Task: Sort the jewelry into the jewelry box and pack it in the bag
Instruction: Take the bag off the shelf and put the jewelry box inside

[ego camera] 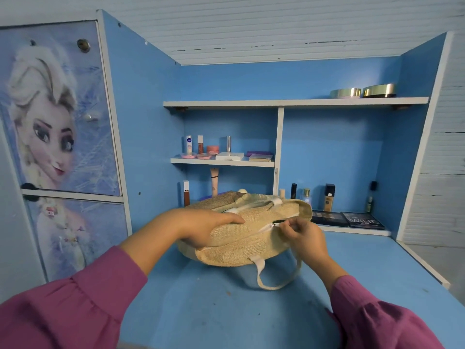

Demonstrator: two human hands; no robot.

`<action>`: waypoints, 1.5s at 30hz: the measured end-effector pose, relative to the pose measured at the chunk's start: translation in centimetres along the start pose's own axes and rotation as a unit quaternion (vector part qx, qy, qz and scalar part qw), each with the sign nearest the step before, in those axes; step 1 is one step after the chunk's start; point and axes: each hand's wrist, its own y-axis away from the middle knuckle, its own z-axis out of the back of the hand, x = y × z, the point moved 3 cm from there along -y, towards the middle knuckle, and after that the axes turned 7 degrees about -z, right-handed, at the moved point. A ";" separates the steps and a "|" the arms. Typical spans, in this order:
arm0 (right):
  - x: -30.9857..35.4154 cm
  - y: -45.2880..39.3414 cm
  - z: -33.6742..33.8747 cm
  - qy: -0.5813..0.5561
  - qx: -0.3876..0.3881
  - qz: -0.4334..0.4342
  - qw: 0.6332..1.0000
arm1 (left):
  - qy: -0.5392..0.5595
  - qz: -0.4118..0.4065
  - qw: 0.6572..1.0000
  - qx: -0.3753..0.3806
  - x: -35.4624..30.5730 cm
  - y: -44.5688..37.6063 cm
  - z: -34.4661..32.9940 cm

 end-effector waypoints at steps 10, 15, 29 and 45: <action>-1.0 -1.8 2.3 0.105 -0.058 -0.005 0.993 | 0.022 0.006 1.000 0.004 0.5 -0.9 -0.3; -2.6 -2.2 4.1 0.083 -0.125 -0.060 0.987 | 0.021 0.005 1.000 0.013 0.4 -0.9 -0.5; -5.4 -1.0 2.4 -0.221 -0.037 -0.205 0.953 | 0.128 -0.029 0.982 -0.135 -1.9 -2.3 1.2; 2.7 0.0 0.2 -0.461 0.193 -0.139 0.855 | 0.257 -0.003 0.903 -0.344 -4.6 -1.5 3.7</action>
